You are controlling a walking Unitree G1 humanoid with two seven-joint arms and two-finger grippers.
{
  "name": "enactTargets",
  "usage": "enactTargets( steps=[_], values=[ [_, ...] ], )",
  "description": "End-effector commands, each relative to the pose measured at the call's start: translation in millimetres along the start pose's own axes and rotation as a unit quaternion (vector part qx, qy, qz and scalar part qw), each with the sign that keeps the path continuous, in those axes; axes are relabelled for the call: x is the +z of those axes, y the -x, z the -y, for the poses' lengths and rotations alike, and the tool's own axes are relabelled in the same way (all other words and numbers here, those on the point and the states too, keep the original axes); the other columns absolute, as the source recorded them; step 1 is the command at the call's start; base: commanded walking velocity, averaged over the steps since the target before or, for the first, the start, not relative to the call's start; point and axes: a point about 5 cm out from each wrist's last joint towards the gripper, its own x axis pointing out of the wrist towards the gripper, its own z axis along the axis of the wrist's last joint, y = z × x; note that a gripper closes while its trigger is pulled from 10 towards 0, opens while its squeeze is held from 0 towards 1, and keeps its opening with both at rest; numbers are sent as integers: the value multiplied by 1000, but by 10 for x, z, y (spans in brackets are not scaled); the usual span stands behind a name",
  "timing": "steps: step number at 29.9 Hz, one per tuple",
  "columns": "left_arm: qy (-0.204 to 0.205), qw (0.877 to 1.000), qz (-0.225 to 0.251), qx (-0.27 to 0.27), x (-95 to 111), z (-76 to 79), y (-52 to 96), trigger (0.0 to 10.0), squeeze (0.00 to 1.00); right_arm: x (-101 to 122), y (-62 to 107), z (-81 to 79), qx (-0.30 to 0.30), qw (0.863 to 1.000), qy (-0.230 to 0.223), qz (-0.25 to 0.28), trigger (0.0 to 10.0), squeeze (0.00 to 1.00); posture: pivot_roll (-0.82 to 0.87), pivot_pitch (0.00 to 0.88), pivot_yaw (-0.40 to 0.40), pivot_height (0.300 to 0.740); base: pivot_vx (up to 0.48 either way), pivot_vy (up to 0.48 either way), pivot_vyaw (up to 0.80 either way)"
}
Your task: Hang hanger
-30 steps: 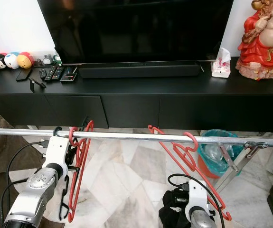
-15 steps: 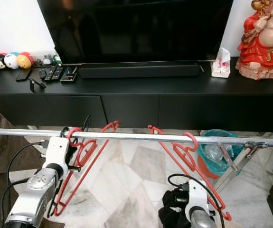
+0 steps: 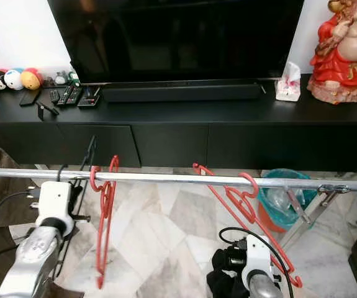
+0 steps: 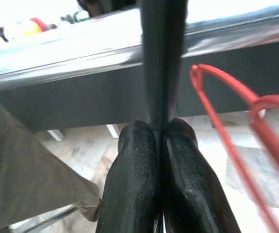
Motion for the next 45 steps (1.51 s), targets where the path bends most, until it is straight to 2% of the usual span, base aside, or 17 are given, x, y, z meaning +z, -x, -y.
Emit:
enactTargets(
  steps=[1,5,9,11,14,17,18,23,25,27,29,30,33,37,39,41,45],
  values=[
    [-2,1000,14,7,27,-99,58,10000,0,26,-9,-32,6,1000,3,3,10000,0,5,0,72,740,0,0,0],
    [-5,1000,16,12,-26,-172,207,10000,0,20,-6,-30,7,1000,4,3,10000,0,13,0,68,740,0,0,0],
    [-37,999,11,5,-177,-235,401,10000,0,26,-9,-42,10,1000,6,2,10000,0,16,0,66,740,0,0,0],
    [-47,999,5,0,-228,-242,434,10000,0,28,-10,-47,10,1000,6,3,10000,0,16,0,66,740,0,0,0],
    [-88,995,-45,-16,-479,-250,496,10000,0,30,-11,-62,12,1000,7,2,10000,0,18,0,62,740,0,0,0],
    [-86,993,-75,-10,-591,-262,494,10000,0,24,-10,-61,13,1000,7,1,10000,0,17,0,61,740,0,0,0],
    [-86,991,-99,-10,-690,-266,478,10000,0,18,-8,-64,12,1000,6,0,10000,0,16,0,62,740,0,0,0],
    [-97,983,-152,-29,-914,-235,438,10000,0,0,-3,-70,12,1000,6,-2,10000,0,13,0,63,740,0,0,0],
    [-101,976,-187,-38,-1041,-213,399,10000,0,-13,1,-78,13,1000,6,-3,10000,0,9,0,65,740,0,0,0],
    [-106,966,-224,-70,-1175,-125,371,10000,0,-30,6,-81,12,1000,5,-6,10000,0,10,0,66,740,0,0,0],
    [-109,964,-229,-80,-1206,-103,364,10000,0,-39,8,-84,12,1000,5,-7,10000,0,7,0,66,740,0,0,0],
    [-118,957,-252,-87,-1274,-80,346,10000,0,-56,12,-87,12,1000,5,-10,10000,0,-6,0,65,740,0,0,0],
    [-127,948,-278,-92,-1326,-42,280,10000,0,-81,21,-68,11,1000,4,-14,10000,0,-5,0,63,740,0,0,0],
    [-112,939,-316,-83,-1390,21,263,10000,0,-161,46,-23,6,1000,6,-28,10000,0,-13,0,64,740,0,0,0],
    [-92,936,-332,-70,-1425,43,278,10000,0,-190,55,-11,4,999,6,-33,10000,0,-14,0,62,740,0,0,0],
    [-96,925,-359,-80,-1504,132,348,10000,0,-234,71,-4,5,999,7,-39,10000,0,-19,0,54,740,0,0,0],
    [-96,919,-366,-106,-1545,269,397,10000,0,-287,89,3,1,999,4,-48,10000,0,-34,0,55,740,0,0,0]
  ],
)
